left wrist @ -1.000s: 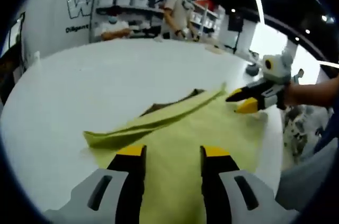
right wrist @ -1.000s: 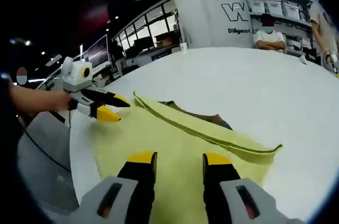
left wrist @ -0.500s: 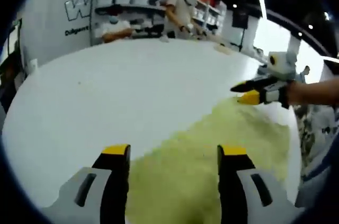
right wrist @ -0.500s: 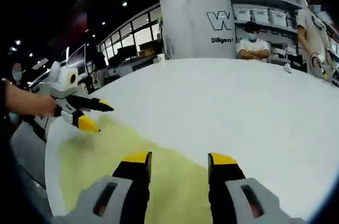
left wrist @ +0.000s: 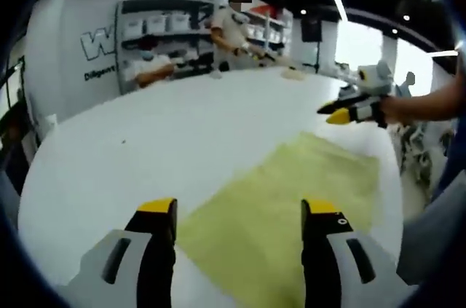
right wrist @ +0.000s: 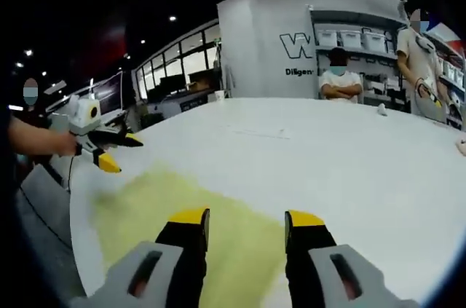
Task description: Fold the garment on the visible template until the final outline fits inside the template.
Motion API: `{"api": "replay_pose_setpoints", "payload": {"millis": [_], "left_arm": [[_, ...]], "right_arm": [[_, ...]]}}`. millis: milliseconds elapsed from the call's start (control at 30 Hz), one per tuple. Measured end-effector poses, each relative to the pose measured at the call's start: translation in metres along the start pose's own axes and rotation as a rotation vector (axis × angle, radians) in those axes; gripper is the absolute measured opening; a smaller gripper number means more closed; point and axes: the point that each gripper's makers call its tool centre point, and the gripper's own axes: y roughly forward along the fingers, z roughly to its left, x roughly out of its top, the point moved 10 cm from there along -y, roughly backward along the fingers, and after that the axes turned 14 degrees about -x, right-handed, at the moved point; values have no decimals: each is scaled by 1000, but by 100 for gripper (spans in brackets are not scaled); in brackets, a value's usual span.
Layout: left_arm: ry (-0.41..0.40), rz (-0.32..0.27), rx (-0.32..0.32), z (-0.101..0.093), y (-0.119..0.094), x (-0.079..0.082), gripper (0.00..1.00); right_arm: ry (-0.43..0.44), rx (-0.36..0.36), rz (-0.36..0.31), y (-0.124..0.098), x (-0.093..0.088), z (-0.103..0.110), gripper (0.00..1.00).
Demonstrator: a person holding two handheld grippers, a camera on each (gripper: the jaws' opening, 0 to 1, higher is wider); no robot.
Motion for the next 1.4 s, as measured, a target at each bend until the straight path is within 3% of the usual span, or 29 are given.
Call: {"api": "replay_pose_setpoints", "payload": {"millis": [33,133,233,300,367,433,467,533,600,633,667,733,800,867,1000,1067,1167,1400], "left_arm": [[7,-13,-8,1,-5,2,68],[116,23,-14,-1,-26,1,68],[159,64,-71,-10,-48,-10,67],[154,73,-93,-23,-71,-24,66],[149,80,-105,-37,-83,-36,65],[141,82,-110,-40,-87,-39,65],[120,101,-129,-42,-98,-54,65],[129,156,-143,-59,-114,-74,63],[131,176,-167,-75,-118,-84,61],[136,184,-184,-82,-116,-88,61],[143,215,-148,-92,-111,-95,62],[145,206,-117,-92,-115,-102,62],[61,163,-42,-81,-133,-109,62],[45,175,-33,-75,-142,-112,60],[19,204,-80,-73,-154,-118,50],[12,222,-99,-72,-155,-122,46],[26,242,-116,-69,-153,-127,39],[40,273,-149,-72,-147,-129,32]], "right_arm": [[9,-7,-10,-1,0,-4,40],[-30,-5,-7,-20,6,-4,41],[-43,5,-4,-41,2,-7,42],[-91,16,13,-68,-10,-5,42],[-81,29,31,-87,-20,-6,41],[-83,36,44,-97,-26,-8,40],[-85,44,64,-110,-33,-8,40],[-183,67,128,-140,-57,-6,42],[-204,88,128,-153,-65,6,44],[-180,101,133,-155,-69,12,45],[-175,90,144,-160,-76,27,46],[-163,88,133,-168,-78,34,47],[-105,59,155,-176,-88,17,47],[-111,53,186,-179,-94,6,43],[-122,84,205,-182,-98,-6,29],[-128,102,231,-181,-101,-7,27],[-204,147,277,-177,-104,-8,22],[-231,208,307,-173,-104,-5,18]]}}
